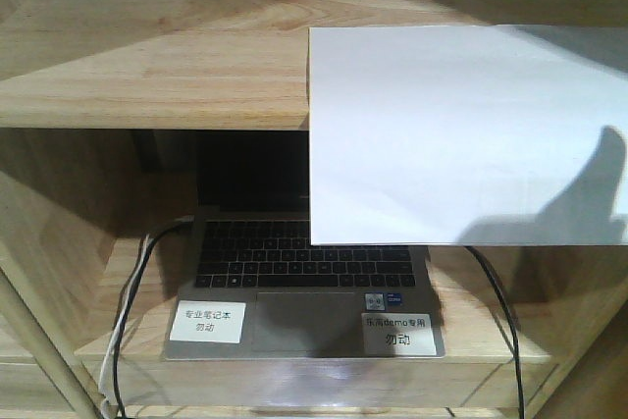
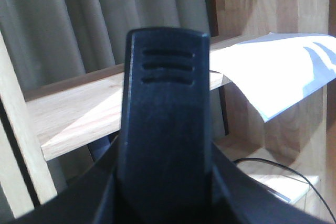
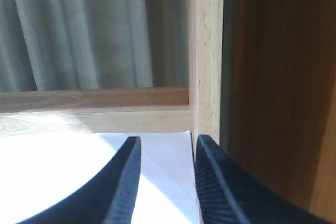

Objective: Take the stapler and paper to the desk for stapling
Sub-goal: 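Lift the stapler off the shelf with the left gripper, then move the right gripper to the edge of the white paper sheet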

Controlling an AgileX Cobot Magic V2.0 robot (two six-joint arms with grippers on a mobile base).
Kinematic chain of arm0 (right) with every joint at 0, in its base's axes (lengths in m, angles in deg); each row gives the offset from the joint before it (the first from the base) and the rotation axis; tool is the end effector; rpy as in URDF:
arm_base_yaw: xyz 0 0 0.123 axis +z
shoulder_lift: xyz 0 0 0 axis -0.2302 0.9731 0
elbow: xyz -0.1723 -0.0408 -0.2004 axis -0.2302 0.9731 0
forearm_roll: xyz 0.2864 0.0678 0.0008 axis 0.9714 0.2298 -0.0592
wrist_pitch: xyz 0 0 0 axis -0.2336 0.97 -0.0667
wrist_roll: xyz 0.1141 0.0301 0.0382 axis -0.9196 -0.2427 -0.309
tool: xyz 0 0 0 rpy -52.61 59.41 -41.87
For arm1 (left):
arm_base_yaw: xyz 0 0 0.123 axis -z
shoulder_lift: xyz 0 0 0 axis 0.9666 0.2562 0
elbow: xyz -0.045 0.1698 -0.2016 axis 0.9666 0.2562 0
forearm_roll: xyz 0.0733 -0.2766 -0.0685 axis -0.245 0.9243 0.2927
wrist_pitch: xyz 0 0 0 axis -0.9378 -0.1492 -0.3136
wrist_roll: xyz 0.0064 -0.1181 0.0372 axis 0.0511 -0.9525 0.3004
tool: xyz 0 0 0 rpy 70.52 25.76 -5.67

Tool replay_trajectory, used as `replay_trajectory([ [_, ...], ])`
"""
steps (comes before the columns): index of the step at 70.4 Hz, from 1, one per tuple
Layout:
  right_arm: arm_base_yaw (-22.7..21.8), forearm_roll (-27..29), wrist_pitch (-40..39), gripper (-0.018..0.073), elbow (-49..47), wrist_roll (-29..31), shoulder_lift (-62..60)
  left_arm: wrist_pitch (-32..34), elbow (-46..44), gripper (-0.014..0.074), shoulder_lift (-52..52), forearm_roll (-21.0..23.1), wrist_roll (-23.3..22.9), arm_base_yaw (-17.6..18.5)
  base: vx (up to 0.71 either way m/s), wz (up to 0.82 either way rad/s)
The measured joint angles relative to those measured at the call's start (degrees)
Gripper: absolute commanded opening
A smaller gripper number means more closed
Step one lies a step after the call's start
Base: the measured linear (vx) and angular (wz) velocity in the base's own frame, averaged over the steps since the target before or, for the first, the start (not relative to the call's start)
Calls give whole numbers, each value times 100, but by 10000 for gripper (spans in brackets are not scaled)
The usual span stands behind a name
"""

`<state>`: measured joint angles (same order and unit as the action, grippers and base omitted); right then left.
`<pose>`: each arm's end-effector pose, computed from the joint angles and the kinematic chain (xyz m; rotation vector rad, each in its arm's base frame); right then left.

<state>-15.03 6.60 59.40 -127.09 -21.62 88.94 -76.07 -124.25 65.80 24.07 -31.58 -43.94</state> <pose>0.1511 -0.0008 0.4718 0.0393 1.6257 0.0369 0.0614 -0.0451 0.4125 0.5652 1.4425 -0.3591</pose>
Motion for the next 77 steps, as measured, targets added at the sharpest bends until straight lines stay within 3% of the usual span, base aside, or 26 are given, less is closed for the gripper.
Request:
replay_trajectory([
  [77,0,0,0,244,0,0,0,-46,0,-6,0,7,0,0,0,0],
])
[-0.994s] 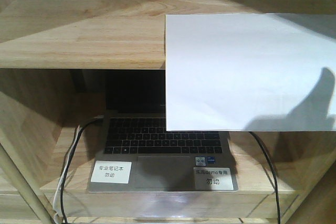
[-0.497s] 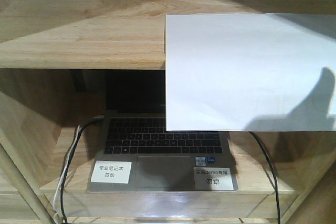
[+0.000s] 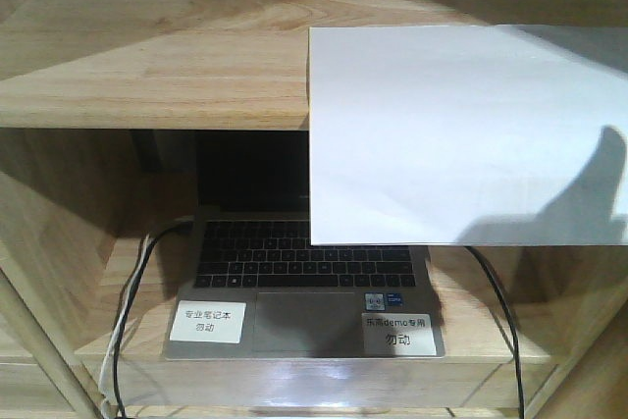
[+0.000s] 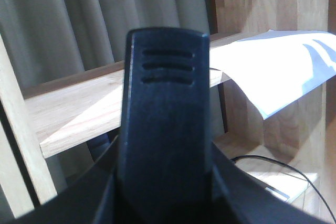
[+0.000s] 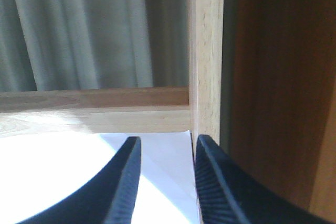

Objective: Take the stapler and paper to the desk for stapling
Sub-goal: 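Move the right gripper to the edge of the white paper sheet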

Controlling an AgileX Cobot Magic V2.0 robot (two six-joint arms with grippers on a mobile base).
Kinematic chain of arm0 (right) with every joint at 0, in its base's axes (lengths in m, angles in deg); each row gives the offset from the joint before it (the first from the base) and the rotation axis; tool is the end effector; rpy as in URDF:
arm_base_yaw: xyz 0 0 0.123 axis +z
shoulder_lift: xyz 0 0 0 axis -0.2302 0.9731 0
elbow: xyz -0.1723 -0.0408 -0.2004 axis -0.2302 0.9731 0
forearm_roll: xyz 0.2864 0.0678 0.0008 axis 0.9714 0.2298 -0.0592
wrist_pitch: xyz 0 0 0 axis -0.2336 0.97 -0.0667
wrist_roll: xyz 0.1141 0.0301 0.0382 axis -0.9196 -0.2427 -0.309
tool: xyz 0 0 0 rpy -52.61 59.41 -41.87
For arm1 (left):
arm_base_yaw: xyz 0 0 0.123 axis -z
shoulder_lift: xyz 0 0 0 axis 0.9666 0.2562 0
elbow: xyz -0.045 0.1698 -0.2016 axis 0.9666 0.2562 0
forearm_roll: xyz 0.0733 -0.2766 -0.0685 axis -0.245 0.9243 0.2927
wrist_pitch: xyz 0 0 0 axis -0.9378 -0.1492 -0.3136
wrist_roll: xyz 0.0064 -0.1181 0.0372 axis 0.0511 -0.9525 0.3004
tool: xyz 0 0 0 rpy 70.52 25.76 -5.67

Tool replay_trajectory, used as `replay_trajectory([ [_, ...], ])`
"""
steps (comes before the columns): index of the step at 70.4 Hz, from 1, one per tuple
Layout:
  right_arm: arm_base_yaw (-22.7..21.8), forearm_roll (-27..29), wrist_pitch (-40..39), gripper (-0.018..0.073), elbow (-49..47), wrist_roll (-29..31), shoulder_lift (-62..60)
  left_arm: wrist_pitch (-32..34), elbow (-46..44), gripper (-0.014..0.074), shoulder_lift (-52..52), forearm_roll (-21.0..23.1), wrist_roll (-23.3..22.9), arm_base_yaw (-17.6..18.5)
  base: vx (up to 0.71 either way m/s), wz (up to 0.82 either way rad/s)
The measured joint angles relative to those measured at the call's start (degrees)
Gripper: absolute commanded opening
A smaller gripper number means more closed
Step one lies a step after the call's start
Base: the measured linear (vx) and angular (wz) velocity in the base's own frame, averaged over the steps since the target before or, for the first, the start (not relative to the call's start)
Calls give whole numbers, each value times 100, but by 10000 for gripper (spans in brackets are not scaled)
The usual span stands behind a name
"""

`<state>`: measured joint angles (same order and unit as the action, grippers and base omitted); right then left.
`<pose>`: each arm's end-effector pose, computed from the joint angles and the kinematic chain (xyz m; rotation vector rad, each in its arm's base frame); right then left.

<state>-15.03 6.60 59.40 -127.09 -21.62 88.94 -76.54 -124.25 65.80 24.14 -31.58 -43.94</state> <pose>0.1511 -0.0008 0.4718 0.0393 1.6257 0.0369 0.0614 -0.0453 0.4115 0.5685 1.4501 -0.3598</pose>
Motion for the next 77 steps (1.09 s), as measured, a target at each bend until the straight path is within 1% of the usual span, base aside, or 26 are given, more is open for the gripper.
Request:
replay_trajectory([
  [13,0,0,0,249,0,0,0,0,0,-6,0,0,0,0,0,0],
  [20,0,0,0,289,0,0,0,0,0,-6,0,0,0,0,0,0],
  [25,0,0,0,362,0,0,0,0,0,-6,0,0,0,0,0,0],
  [30,0,0,0,475,0,0,0,0,0,-6,0,0,0,0,0,0],
  [31,0,0,0,510,0,0,0,0,0,-6,0,0,0,0,0,0],
  [32,0,0,-6,510,0,0,0,0,0,-6,0,0,0,0,0,0],
  [33,0,0,-6,558,0,-6,0,0,0,-6,0,2,0,0,0,0],
  [39,0,0,-86,706,0,-100,0,0,0,-6,0,2,0,0,0,0],
  [41,0,-5,-141,731,0,-173,0,0,0,-6,0,2,0,0,0,0],
  [48,0,-25,-374,725,0,-583,0,0,0,-6,0,2,0,0,0,0],
  [55,0,-32,-619,713,0,-1236,0,0,0,-6,0,2,0,0,0,0],
  [60,0,-46,-719,701,0,-1997,0,0,0,-6,0,2,0,0,0,0],
  [64,0,-99,-791,690,0,-2770,0,0,0,-6,0,2,0,0,0,0],
  [72,0,-468,-912,669,15,-4413,0,0,0,-6,0,2,0,0,0,0],
  [77,0,-691,-1183,659,153,-5145,-18,0,0,-6,0,2,0,0,0,0],
])
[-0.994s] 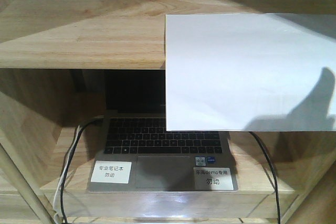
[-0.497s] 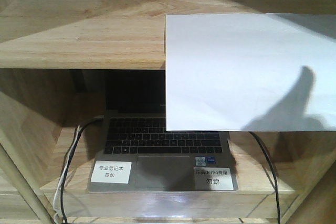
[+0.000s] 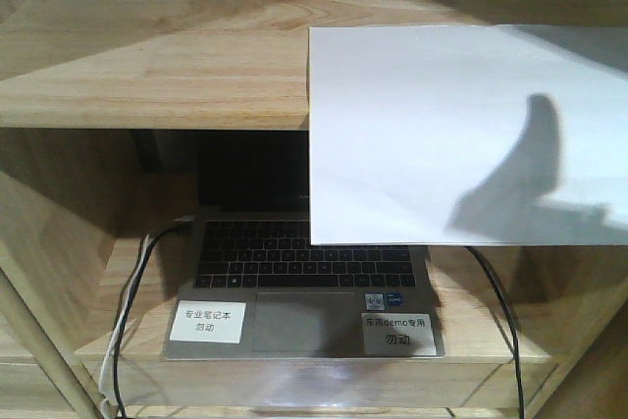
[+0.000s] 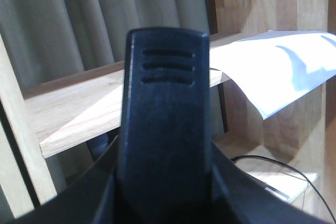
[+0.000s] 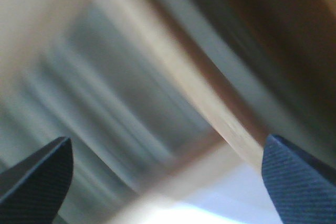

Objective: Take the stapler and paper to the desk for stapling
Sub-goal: 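Move the right gripper to the edge of the white paper sheet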

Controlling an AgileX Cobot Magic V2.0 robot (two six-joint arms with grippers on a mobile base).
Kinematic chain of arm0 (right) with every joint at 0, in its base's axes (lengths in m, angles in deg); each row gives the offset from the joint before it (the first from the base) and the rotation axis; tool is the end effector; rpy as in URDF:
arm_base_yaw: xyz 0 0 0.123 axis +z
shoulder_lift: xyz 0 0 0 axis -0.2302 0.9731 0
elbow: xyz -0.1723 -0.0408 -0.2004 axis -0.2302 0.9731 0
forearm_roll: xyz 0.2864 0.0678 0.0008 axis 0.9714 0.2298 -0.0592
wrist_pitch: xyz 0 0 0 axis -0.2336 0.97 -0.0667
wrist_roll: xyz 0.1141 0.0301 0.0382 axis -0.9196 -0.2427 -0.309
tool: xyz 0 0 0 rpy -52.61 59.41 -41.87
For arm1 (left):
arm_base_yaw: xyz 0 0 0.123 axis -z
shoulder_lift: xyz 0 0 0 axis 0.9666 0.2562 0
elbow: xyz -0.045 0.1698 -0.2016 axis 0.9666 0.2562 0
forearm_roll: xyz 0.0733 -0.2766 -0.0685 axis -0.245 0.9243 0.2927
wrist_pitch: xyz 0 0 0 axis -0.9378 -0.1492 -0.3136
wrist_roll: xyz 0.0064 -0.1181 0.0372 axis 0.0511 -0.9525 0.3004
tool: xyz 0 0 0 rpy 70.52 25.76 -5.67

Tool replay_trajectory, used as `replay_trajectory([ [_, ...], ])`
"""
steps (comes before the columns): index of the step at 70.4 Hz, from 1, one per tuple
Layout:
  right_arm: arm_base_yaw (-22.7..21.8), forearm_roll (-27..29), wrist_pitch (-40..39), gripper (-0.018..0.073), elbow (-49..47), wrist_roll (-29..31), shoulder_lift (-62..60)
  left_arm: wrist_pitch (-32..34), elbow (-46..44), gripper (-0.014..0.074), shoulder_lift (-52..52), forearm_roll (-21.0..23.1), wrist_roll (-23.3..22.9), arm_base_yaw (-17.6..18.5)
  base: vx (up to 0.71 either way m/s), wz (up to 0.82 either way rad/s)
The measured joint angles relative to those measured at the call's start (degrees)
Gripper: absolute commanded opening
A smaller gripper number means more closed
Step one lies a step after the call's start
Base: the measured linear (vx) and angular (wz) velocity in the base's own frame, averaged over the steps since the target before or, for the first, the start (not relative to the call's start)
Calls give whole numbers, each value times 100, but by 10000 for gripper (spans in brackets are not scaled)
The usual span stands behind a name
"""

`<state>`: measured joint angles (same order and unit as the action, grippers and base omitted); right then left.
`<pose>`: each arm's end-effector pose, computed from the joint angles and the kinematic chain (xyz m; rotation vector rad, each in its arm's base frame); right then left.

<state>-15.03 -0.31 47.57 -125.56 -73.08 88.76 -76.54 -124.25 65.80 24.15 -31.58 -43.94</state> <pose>0.1538 -0.0086 0.4883 0.6465 1.3252 0.6403 0.0614 -0.0453 0.4115 0.5685 1.4501 -0.3600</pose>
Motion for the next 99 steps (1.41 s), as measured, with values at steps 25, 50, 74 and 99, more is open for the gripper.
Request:
replay_trajectory([
  [25,839,-535,-2239,620,1649,-2048,-325,-4,0,-6,0,0,0,0,0,0],
  [50,2527,-815,-2913,603,2747,-2403,-1011,-4,0,-6,0,0,0,0,0,0],
  [74,4095,-860,-2935,593,3651,-2638,-1354,-7,0,-6,0,4,0,0,0,0],
  [99,4405,102,-4053,593,4966,-2634,-1354,-7,0,-6,0,4,0,0,0,0],
])
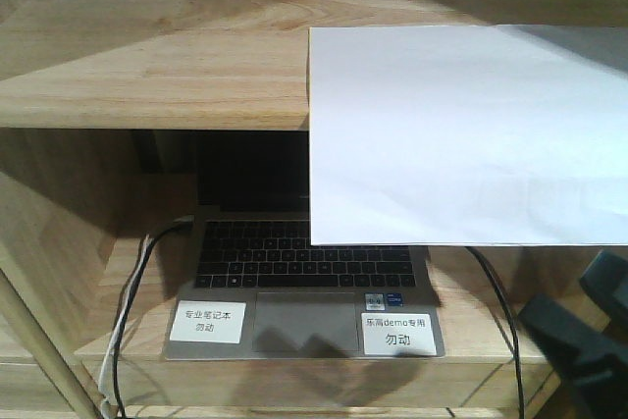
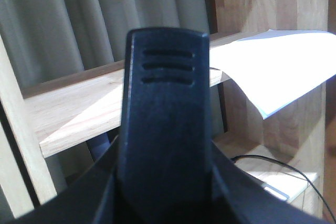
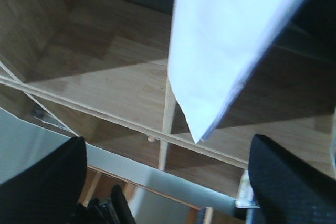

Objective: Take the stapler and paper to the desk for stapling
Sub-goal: 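Move the right gripper to the edge of the white paper sheet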

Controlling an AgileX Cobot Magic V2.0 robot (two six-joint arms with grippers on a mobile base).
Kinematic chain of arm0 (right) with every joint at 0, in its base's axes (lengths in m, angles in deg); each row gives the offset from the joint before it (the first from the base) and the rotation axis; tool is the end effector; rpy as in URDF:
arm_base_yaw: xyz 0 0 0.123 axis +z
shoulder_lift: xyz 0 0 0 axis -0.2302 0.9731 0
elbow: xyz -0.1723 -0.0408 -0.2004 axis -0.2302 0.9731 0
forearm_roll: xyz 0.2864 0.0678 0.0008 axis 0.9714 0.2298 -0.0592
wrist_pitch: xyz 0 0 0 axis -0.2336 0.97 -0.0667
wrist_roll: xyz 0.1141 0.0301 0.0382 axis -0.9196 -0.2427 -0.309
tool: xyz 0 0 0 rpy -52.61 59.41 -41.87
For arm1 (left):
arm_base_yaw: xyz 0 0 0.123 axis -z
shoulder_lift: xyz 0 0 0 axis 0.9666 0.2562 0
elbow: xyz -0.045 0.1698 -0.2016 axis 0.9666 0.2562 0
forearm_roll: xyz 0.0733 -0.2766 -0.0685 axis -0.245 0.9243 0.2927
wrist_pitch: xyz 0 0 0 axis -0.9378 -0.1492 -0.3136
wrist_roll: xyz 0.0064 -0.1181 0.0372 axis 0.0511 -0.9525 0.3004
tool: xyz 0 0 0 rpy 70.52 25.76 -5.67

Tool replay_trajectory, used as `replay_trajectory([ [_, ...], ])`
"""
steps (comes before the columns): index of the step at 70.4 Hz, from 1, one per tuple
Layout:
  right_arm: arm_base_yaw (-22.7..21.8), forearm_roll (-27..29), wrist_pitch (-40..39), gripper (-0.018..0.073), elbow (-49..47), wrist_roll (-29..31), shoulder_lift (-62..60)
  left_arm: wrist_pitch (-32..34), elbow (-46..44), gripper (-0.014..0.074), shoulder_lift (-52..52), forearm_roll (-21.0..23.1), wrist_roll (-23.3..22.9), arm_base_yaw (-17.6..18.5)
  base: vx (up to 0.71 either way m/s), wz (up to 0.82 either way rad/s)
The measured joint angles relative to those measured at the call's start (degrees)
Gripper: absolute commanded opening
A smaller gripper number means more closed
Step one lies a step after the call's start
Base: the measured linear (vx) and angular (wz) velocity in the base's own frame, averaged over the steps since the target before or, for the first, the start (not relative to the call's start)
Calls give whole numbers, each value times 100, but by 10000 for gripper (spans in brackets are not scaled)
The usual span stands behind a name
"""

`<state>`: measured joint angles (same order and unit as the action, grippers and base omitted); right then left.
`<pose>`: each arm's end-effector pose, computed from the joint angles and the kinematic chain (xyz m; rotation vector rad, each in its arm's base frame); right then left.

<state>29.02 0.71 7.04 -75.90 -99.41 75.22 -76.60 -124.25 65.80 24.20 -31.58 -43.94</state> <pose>0.1296 0.1203 0.2723 0.4403 1.5373 1.6846 0.0613 -0.0454 0.4114 0.5689 1.4511 -0.3609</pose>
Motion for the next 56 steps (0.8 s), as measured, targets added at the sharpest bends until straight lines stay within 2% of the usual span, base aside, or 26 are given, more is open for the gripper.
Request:
replay_trajectory([
  [7,0,445,-787,593,444,177,91,-5,0,-6,0,0,0,0,0,0],
  [23,0,1538,-2925,593,1159,1105,726,-7,0,-6,0,0,0,0,0,0],
  [43,-5,1849,-4804,593,1212,1789,1779,-24,0,-6,0,0,0,0,0,0],
  [56,-5,2063,-5130,593,1212,1808,2459,-33,0,-6,0,0,0,0,0,0],
])
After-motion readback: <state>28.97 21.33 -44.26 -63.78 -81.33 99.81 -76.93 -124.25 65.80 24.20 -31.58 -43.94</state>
